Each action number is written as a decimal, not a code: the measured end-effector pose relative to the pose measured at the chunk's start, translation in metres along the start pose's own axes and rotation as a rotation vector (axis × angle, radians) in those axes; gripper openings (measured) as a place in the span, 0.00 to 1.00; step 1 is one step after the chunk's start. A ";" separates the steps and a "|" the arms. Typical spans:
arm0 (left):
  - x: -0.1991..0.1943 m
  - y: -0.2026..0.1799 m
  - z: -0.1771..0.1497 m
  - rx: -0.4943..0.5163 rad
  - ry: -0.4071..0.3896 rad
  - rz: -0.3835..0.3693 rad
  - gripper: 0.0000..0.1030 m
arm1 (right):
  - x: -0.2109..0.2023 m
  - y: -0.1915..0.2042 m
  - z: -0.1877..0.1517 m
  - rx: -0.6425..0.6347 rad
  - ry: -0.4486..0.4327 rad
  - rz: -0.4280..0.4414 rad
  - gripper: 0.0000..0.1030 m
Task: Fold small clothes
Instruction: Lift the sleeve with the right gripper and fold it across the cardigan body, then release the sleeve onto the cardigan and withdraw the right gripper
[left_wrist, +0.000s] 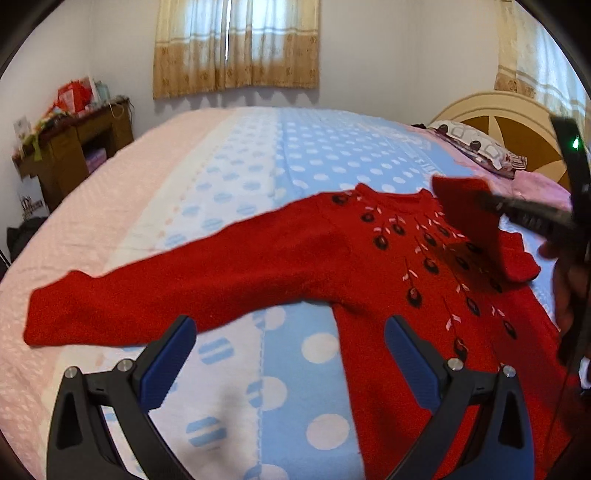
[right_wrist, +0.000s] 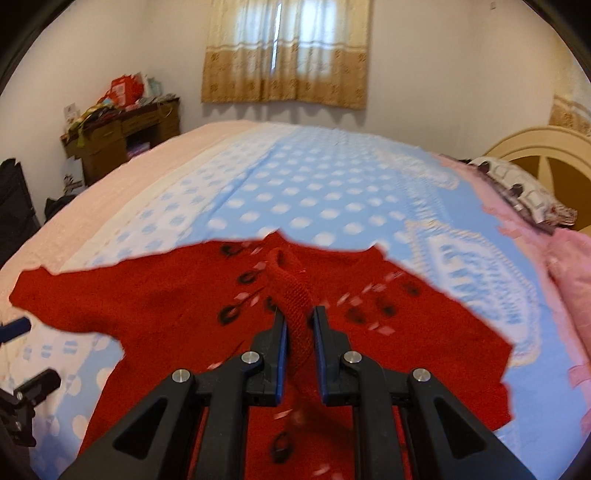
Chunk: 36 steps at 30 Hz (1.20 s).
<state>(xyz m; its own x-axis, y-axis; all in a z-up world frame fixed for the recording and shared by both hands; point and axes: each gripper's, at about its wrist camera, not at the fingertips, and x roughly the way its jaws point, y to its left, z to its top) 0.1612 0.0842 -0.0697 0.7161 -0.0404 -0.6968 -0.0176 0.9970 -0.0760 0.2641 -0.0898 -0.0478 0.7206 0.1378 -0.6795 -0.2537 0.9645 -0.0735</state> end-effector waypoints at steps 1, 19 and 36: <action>0.001 0.001 -0.001 -0.001 0.004 -0.002 1.00 | 0.006 0.006 -0.006 -0.003 0.021 0.019 0.13; 0.029 -0.064 0.035 0.101 0.110 -0.192 0.82 | -0.050 -0.035 -0.103 -0.002 0.120 0.063 0.57; 0.118 -0.133 0.039 0.098 0.283 -0.242 0.08 | -0.069 -0.018 -0.115 -0.099 0.012 -0.002 0.60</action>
<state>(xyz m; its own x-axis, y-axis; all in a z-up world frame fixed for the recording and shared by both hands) 0.2754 -0.0503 -0.1135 0.4700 -0.2787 -0.8375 0.2046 0.9574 -0.2038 0.1449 -0.1427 -0.0835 0.7134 0.1329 -0.6881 -0.3154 0.9377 -0.1460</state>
